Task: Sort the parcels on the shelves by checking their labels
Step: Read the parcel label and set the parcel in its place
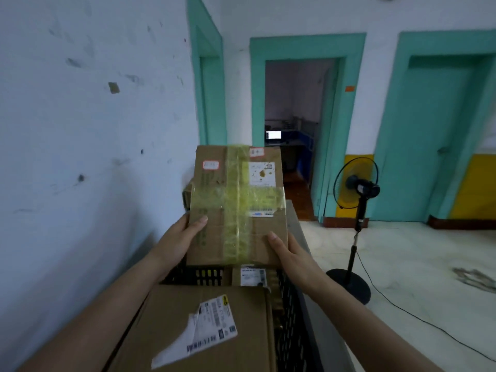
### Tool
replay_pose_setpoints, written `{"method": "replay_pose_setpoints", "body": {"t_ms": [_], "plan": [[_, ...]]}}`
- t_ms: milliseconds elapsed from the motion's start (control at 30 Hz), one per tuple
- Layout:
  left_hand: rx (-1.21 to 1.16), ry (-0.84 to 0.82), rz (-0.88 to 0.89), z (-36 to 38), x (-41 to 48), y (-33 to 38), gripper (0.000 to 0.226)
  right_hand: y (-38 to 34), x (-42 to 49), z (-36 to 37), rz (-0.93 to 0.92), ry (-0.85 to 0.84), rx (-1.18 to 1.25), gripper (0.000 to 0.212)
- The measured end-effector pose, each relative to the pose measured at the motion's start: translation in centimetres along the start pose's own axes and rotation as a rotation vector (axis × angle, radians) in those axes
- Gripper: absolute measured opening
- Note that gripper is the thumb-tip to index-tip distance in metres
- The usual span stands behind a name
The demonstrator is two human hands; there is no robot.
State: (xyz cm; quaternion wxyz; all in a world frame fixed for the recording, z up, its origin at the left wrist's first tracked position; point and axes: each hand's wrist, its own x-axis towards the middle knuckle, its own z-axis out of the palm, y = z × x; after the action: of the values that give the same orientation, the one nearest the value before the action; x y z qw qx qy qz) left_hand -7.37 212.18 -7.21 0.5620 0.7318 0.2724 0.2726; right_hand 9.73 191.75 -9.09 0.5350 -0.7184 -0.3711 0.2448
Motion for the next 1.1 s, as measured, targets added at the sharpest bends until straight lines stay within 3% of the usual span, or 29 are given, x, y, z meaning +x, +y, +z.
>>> {"method": "replay_pose_setpoints", "body": {"t_ms": [167, 333, 533, 733, 967, 1100], "plan": [[0.150, -0.165, -0.096, -0.4, 3.3, -2.2, 0.021, 1.8, 1.6, -0.1, 0.186, 0.066, -0.169, 0.050], [0.278, -0.380, -0.212, -0.6, 4.5, -4.1, 0.032, 2.8, 1.9, -0.3, 0.148, 0.119, -0.245, 0.029], [0.312, -0.407, -0.201, -1.0, 5.3, -4.1, 0.032, 3.2, 2.4, 0.2, 0.150, 0.108, -0.301, 0.046], [0.466, -0.444, -0.163, -0.9, 6.0, -5.2, 0.012, 3.5, 2.6, 0.8, 0.141, 0.126, -0.439, 0.055], [0.666, -0.525, -0.133, -0.5, 5.6, -6.1, 0.038, 4.6, 1.5, 1.4, 0.041, 0.169, -0.757, 0.064], [0.666, -0.529, -0.161, -0.6, 5.2, -5.9, 0.039, 4.5, 0.7, 1.2, 0.006, 0.176, -0.706, 0.061]]}}
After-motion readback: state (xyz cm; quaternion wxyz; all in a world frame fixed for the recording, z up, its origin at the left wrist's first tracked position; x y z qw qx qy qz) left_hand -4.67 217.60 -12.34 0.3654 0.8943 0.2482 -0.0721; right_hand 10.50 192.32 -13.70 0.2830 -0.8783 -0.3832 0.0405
